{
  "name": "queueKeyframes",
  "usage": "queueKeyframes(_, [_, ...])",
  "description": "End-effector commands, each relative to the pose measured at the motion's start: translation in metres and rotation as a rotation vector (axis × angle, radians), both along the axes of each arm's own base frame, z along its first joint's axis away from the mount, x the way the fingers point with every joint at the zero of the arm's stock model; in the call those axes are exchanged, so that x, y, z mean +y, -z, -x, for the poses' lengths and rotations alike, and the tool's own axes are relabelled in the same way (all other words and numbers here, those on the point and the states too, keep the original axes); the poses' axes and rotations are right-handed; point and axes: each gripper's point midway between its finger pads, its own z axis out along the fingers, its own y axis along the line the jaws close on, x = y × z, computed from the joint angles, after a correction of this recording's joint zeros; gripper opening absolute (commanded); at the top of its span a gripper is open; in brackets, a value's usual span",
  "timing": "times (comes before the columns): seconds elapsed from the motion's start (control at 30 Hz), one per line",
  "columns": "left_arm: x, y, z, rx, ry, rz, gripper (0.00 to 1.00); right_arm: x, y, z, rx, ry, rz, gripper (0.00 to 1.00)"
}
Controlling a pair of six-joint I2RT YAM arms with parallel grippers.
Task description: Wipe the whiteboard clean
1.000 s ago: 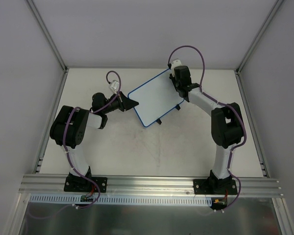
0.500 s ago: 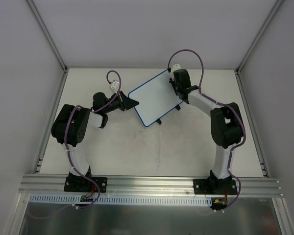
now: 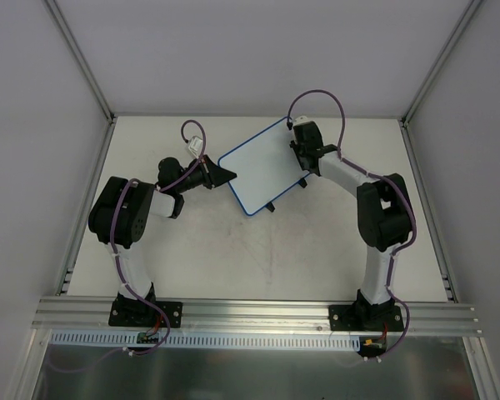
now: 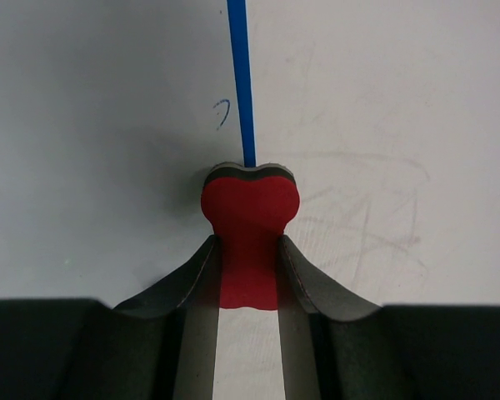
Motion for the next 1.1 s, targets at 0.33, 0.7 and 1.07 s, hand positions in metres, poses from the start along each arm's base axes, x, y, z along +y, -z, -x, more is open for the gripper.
queueKeyframes(0.33, [-0.009, -0.038, 0.004, -0.199, 0.067, 0.027, 0.0, 0.016, -0.031, -0.045, -0.047, 0.001, -0.008, 0.0])
queueKeyframes(0.7, [-0.009, -0.039, 0.004, -0.199, 0.07, 0.027, 0.0, 0.025, -0.041, -0.051, -0.058, -0.031, -0.04, 0.0])
queueKeyframes(1.07, [-0.009, -0.039, 0.005, -0.198, 0.07, 0.026, 0.0, 0.011, -0.023, -0.034, -0.01, -0.009, 0.0, 0.0])
